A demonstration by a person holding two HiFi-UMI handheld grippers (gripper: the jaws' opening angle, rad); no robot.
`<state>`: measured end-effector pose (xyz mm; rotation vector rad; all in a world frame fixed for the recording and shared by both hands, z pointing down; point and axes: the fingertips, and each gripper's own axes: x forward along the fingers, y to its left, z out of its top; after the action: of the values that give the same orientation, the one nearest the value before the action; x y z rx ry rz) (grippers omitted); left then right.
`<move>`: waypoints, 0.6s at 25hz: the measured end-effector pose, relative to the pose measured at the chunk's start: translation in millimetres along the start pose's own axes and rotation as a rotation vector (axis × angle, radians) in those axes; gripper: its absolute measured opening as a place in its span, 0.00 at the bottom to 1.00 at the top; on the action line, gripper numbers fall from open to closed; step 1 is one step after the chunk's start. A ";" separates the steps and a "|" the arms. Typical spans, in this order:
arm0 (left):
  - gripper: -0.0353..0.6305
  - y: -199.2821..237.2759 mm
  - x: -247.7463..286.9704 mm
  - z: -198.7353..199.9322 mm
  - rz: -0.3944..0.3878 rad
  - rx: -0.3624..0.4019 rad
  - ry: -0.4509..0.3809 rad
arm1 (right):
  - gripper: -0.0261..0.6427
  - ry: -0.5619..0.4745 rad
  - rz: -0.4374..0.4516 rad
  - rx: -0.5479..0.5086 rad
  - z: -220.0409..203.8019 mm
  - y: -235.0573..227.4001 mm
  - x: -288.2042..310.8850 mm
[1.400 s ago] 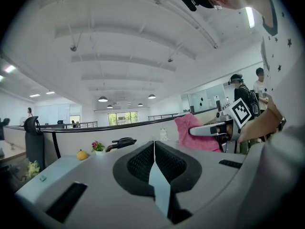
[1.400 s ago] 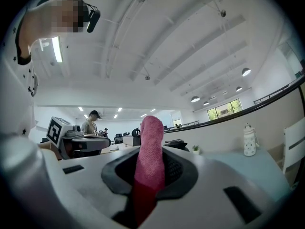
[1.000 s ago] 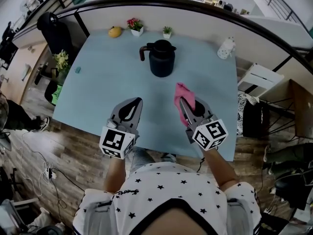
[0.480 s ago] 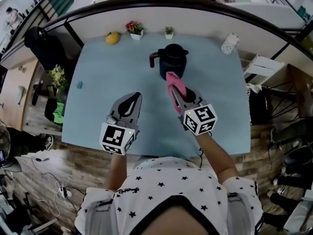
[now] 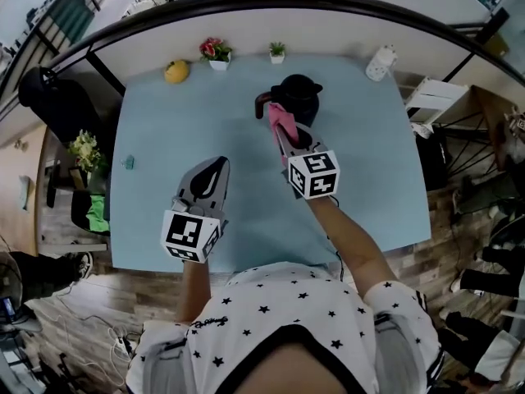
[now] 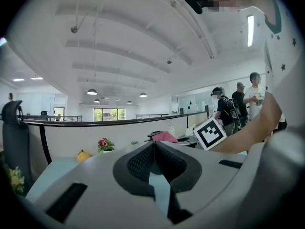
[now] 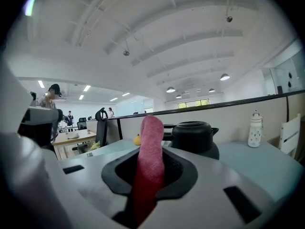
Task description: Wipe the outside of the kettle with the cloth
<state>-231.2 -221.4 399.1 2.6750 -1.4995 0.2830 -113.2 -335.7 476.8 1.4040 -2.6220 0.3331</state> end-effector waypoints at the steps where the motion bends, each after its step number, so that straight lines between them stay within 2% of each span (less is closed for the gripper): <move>1: 0.10 4.5 0.0 -0.3 -0.003 -0.003 0.000 | 0.13 0.008 -0.016 -0.002 -1.0 -0.6 6.3; 10: 0.10 22.9 2.4 -6.9 -0.028 -0.033 0.003 | 0.13 0.070 -0.132 -0.014 -8.5 -16.3 38.3; 15: 0.10 29.2 -0.8 -11.4 -0.019 -0.041 0.011 | 0.13 0.071 -0.163 -0.006 -8.7 -22.9 44.2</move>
<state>-257.8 -234.4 409.1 2.6499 -1.4593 0.2630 -118.2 -381.1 498.5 1.5613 -2.4308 0.3471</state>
